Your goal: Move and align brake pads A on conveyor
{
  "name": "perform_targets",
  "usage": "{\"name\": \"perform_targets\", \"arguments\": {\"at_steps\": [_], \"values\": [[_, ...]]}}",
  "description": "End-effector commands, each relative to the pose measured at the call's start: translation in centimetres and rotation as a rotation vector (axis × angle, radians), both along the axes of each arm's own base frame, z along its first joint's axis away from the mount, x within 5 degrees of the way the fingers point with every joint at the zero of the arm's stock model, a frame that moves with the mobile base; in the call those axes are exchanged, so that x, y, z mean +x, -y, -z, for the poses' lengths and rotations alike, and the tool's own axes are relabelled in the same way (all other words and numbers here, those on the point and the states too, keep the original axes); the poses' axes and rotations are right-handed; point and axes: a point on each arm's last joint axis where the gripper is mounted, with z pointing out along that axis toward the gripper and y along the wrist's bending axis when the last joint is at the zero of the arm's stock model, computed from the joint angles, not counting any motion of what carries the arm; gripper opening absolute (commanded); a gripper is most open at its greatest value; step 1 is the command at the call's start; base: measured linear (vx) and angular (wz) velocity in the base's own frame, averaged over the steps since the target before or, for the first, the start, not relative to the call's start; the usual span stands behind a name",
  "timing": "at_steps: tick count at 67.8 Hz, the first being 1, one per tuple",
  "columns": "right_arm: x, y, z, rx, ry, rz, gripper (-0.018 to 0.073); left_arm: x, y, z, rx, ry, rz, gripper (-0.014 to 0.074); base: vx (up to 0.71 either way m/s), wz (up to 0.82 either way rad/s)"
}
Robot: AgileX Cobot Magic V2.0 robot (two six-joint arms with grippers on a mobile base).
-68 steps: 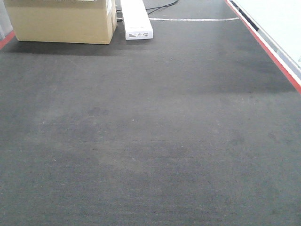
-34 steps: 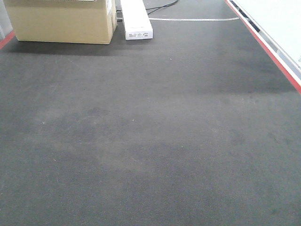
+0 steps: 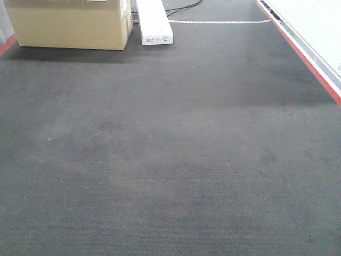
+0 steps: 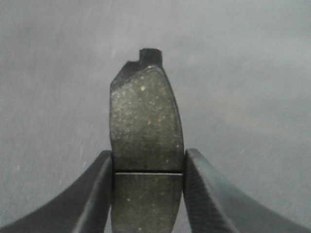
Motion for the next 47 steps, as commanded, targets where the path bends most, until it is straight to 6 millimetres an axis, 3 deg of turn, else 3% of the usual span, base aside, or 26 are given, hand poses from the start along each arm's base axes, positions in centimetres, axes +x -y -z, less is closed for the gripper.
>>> {"name": "perform_targets", "arguments": {"at_steps": [1,29,47], "values": [[0.1,0.0,-1.8,0.007,0.121,0.005,-0.0007,3.3,0.2,-1.4,-0.007,-0.010,-0.011,0.0004,0.00,0.00],[0.1,0.0,-1.8,0.007,0.121,0.005,-0.0007,14.3,0.8,1.7,0.021,-0.336,-0.005,0.0044,0.00,0.00],[0.1,0.0,-1.8,0.007,0.121,0.005,-0.0007,18.4,1.1,6.1,0.065,-0.504,0.034,0.0064,0.00,0.00]]}}
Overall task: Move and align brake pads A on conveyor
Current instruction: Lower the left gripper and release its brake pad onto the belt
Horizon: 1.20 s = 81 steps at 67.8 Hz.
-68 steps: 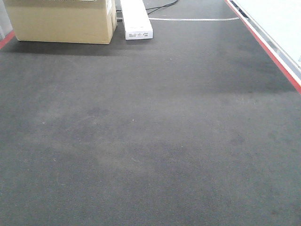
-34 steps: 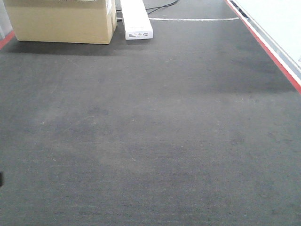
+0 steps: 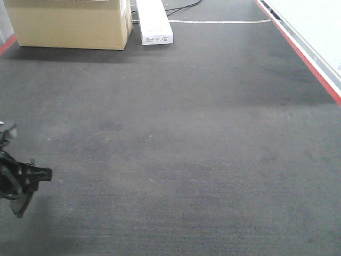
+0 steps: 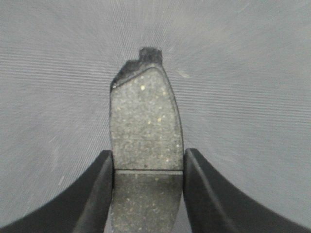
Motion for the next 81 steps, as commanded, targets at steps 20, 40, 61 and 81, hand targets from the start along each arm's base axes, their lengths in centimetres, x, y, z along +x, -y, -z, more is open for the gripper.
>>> {"name": "perform_targets", "arguments": {"at_steps": [20,40,61,81], "values": [[0.1,0.0,-1.8,0.007,0.121,0.005,-0.0007,3.8,0.3,2.3,0.024,-0.035,0.055,0.0252,0.00,0.00],[0.1,0.0,-1.8,0.007,0.121,0.005,-0.0007,3.7,0.3,1.9,0.023,-0.028,0.055,0.0533,0.00,0.00],[0.1,0.0,-1.8,0.007,0.121,0.005,-0.0007,0.1,0.1,-3.8,0.024,0.123,0.068,0.0530,0.00,0.00],[0.1,0.0,-1.8,0.007,0.121,0.005,-0.0007,-7.8,-0.3,-8.3,0.019,0.370,0.065,0.0490,0.00,0.00]]}}
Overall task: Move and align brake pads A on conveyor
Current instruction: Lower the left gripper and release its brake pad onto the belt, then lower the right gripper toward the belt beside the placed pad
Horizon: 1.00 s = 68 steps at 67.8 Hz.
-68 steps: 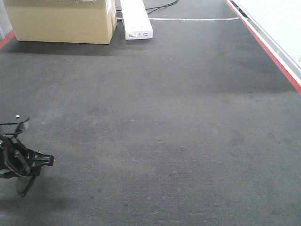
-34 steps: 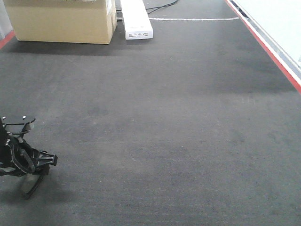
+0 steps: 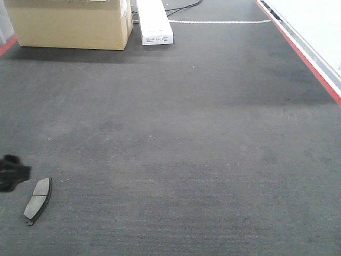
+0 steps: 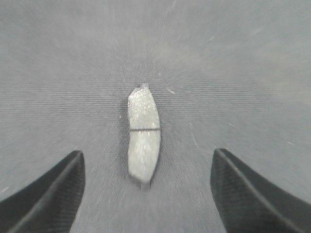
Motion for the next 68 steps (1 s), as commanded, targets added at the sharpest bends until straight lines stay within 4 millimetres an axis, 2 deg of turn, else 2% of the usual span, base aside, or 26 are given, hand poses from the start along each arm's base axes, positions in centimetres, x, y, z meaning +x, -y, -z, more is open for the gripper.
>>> {"name": "perform_targets", "arguments": {"at_steps": [1,17,38,51,68], "values": [[0.1,0.0,-1.8,0.007,0.121,0.005,-0.0007,-2.4,0.0,-2.2,-0.009,0.139,0.005,0.0488,0.00,0.00],[0.1,0.0,-1.8,0.007,0.121,0.005,-0.0007,-8.4,-0.4,-2.5,-0.015,0.258,0.007,0.0462,0.00,0.00],[0.1,0.0,-1.8,0.007,0.121,0.005,-0.0007,-15.4,-0.8,-1.2,-0.022,0.495,0.012,0.0412,0.00,0.00],[0.1,0.0,-1.8,0.007,0.121,0.005,-0.0007,-17.1,-0.9,-1.3,-0.032,0.666,0.009,0.0376,0.00,0.00],[0.1,0.0,-1.8,0.007,0.121,0.005,-0.0007,-17.3,-0.9,-1.3,-0.040,0.670,0.004,0.0372,0.00,0.00]]}}
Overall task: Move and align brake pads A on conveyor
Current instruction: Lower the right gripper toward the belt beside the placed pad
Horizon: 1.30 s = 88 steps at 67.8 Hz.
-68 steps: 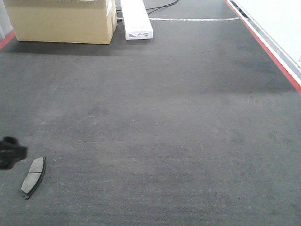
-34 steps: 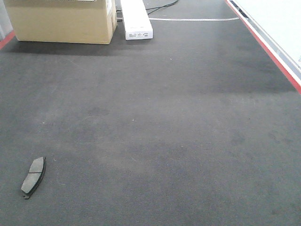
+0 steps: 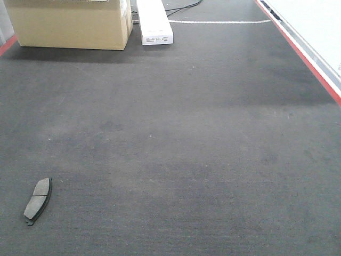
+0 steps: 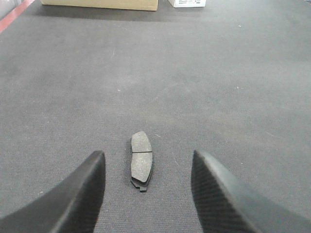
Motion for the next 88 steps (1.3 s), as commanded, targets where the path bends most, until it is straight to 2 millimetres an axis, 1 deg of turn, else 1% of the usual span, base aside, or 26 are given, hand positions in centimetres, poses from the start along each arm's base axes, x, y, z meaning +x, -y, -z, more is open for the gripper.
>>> {"name": "perform_targets", "arguments": {"at_steps": [1,40,57,63,69,76,88], "values": [[0.1,0.0,-1.8,0.007,0.121,0.005,-0.0007,0.2,0.0,-1.3,-0.012,0.085,0.002,0.0372,0.00,0.00],[0.2,0.0,-1.9,0.006,0.125,0.005,-0.0007,0.2,0.0,-1.3,-0.012,0.084,0.002,0.0372,0.00,0.00],[0.2,0.2,-2.0,-0.020,0.146,0.015,-0.0007,0.2,0.0,-1.3,-0.012,0.084,0.002,0.0372,0.00,0.00],[0.7,0.1,-2.2,-0.023,0.154,0.015,-0.0007,0.2,0.0,-1.3,-0.012,0.084,0.002,0.0372,0.00,0.00],[1.9,-0.1,-2.2,-0.028,0.106,0.013,-0.0007,0.2,0.0,-1.3,-0.012,0.084,0.002,0.0372,0.00,0.00],[4.5,-0.5,-2.1,-0.041,-0.019,0.009,-0.0005,0.2,0.0,-1.3,-0.012,0.084,0.002,0.0372,0.00,0.00],[10.4,-1.5,-1.4,-0.049,-0.267,0.004,0.0000,0.2,0.0,-1.3,-0.012,0.084,0.002,0.0372,0.00,0.00]]}}
